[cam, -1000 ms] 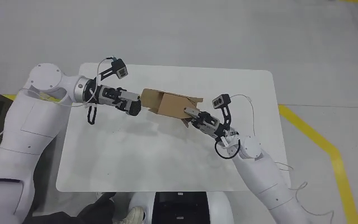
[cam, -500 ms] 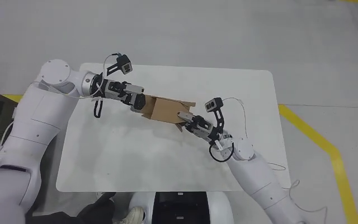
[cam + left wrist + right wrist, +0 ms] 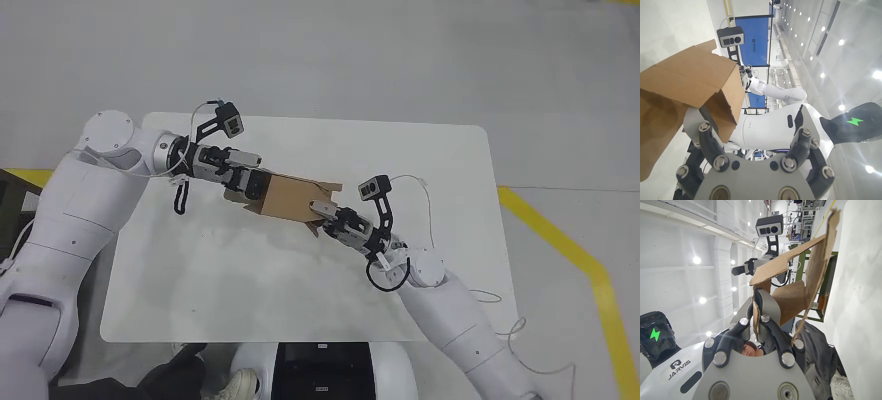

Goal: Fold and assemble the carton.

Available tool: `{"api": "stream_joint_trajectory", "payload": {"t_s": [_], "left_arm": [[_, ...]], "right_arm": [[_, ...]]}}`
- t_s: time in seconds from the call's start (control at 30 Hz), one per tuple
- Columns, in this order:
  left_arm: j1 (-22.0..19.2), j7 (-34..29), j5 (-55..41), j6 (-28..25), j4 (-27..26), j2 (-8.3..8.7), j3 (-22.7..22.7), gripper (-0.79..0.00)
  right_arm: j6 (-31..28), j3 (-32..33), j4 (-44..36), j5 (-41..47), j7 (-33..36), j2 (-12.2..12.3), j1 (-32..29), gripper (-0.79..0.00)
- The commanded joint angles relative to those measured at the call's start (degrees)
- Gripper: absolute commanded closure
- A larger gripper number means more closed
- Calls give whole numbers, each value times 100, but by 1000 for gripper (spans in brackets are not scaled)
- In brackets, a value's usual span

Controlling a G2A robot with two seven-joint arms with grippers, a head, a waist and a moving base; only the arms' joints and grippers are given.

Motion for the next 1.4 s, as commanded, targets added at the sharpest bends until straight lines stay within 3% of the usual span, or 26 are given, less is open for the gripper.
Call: {"api": "stream_joint_trajectory", "payload": {"t_s": [0.0, 0.5, 0.57, 0.73, 0.83, 1.17, 1.37], "left_arm": [[-12, 0, -103, 42, -8, -14, 25, -785], [-7, 0, -330, 46, -126, -24, 293, -779], [-10, 0, -370, 41, -95, -23, 303, -643], [-36, 0, -472, 52, 15, -34, 321, -403], [-54, 0, -480, 43, 65, -45, 339, -369], [-92, 117, 48, -222, 188, -95, 359, -360], [-23, 65, -33, -108, 201, -136, 319, -332]], "right_arm": [[-21, -28, 34, 5, -17, -19, 16, 0], [-330, -119, 236, -153, -557, -171, 125, 0], [-329, -112, 230, -186, -604, -180, 115, 0], [-334, -84, 217, -227, -656, -197, 83, 0], [-336, -65, 210, -263, -675, -204, 66, 0], [-309, -37, 144, -381, -693, -230, 6, 0], [-270, -14, 122, -380, -663, -243, -19, 0]]}}
